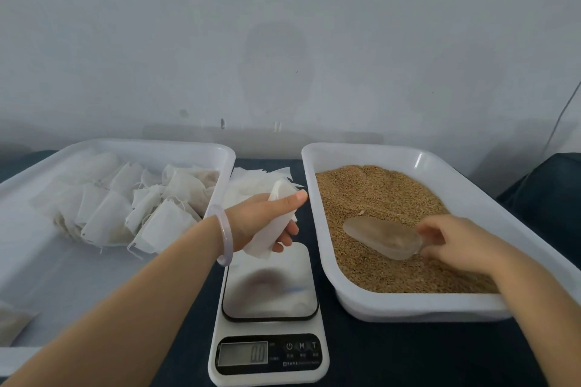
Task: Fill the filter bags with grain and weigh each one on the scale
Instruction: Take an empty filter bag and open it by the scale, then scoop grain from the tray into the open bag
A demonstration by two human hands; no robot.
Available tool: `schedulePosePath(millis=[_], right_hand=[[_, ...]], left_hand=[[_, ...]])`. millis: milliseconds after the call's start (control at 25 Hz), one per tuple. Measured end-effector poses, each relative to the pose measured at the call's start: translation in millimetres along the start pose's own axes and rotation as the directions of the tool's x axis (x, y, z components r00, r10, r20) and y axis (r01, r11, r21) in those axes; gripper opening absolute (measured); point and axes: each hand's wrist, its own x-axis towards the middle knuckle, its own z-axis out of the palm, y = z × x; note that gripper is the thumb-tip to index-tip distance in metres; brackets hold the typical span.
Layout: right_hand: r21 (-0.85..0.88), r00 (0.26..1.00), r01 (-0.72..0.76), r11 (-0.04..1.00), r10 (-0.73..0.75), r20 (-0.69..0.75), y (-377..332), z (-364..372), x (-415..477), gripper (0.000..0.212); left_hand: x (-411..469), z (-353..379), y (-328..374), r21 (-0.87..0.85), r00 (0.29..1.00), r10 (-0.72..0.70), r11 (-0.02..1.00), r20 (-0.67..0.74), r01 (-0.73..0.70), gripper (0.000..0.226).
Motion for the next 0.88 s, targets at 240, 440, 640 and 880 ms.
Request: schedulePosePath(millis=[240, 440, 640, 880], right_hand=[[-0.309, 0.944, 0.181, 0.934, -0.253, -0.211, -20.5, 5.2, 2.1, 0.040], [-0.071, 0.966, 0.216, 0.974, -0.224, -0.128, -11.6, 1.4, 2.3, 0.033], [0.052, 0.977, 0.190, 0.980, -0.184, -0.104, 6.7, -3.4, -7.1, 0.033], [0.270, 0.979, 0.178, 0.946, -0.142, -0.146, 17.8, -26.5, -32.2, 0.034]], left_hand=[[2.0, 0.5, -3.8, 0.046, 0.999, 0.046, 0.998, 0.002, -0.046, 0.059], [4.7, 0.9, -4.4, 0.064, 0.994, 0.109, 0.992, 0.004, -0.109, 0.047], [-6.6, 8.0, 7.4, -0.012, 0.971, 0.239, 0.971, 0.023, -0.239, 0.045], [-0.2, 53.2, 45.8, 0.580, 0.876, 0.446, 0.769, -0.185, -0.269, 0.061]])
